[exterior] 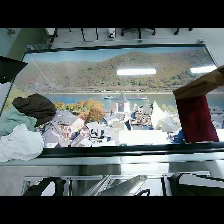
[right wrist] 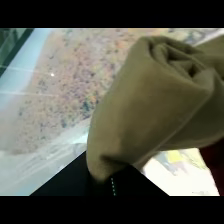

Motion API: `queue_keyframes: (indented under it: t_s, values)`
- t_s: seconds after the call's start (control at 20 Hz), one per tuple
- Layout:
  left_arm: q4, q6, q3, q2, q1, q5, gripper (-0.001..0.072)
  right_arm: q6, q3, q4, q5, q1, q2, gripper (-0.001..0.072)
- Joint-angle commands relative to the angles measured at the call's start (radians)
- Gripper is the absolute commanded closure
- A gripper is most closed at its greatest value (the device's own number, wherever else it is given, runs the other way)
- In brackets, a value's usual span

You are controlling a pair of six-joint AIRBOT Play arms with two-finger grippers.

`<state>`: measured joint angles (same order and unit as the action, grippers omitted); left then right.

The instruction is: Fold the shirts.

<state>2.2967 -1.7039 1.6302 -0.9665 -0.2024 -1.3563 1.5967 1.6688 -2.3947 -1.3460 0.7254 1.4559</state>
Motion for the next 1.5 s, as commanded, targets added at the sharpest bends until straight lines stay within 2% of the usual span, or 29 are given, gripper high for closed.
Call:
queue_keyframes:
  t_s: [0.0,0.1,0.25,0.4,0.7,0.85,1.05,1.1,1.15,1.2,1.35,1.45]
  values:
    - [0.000,0.000,0.000,0.000,0.001,-0.008,0.0694,-0.005,0.001,0.019,-0.055,0.095,-0.021,0.0687]
    - [0.000,0.000,0.000,0.000,0.014,-0.007,0.0694,-0.007,0.001,0.016,-0.031,0.100,-0.024,0.0687]
    - [-0.001,0.000,0.000,0.000,0.054,-0.005,0.0694,-0.020,0.000,0.021,-0.072,0.100,-0.023,0.0687]
    - [-0.001,0.000,0.001,-0.012,0.109,0.010,0.0695,-0.128,-0.029,0.104,-0.148,0.100,-0.037,0.0687]
    - [-0.001,-0.004,0.001,-0.088,0.241,0.014,0.0695,-0.353,-0.362,0.351,-0.158,0.100,-0.275,0.0686]
    - [-0.001,-0.027,0.001,-0.146,0.307,0.014,0.0694,-0.404,-0.536,0.441,-0.140,0.100,-0.379,0.0686]
    - [-0.001,-0.036,0.001,-0.202,0.373,0.009,0.0694,-0.482,-0.707,0.555,-0.036,0.100,-0.452,0.0675]
    - [-0.001,-0.041,0.001,-0.208,0.382,0.009,0.0695,-0.495,-0.727,0.560,-0.025,0.100,-0.451,0.0603]
    - [-0.001,-0.050,0.001,-0.211,0.388,0.011,0.0694,-0.494,-0.737,0.559,-0.023,0.100,-0.445,0.0235]
    - [-0.001,-0.050,0.001,-0.211,0.389,0.013,0.0694,-0.485,-0.737,0.556,-0.023,0.100,-0.437,0.0015]
    - [-0.001,-0.050,0.001,-0.209,0.389,0.014,0.0695,-0.469,-0.721,0.548,-0.002,0.100,-0.434,0.0014]
    - [-0.001,-0.050,0.001,-0.210,0.389,0.018,0.0694,-0.419,-0.681,0.501,0.022,0.100,-0.434,0.0015]
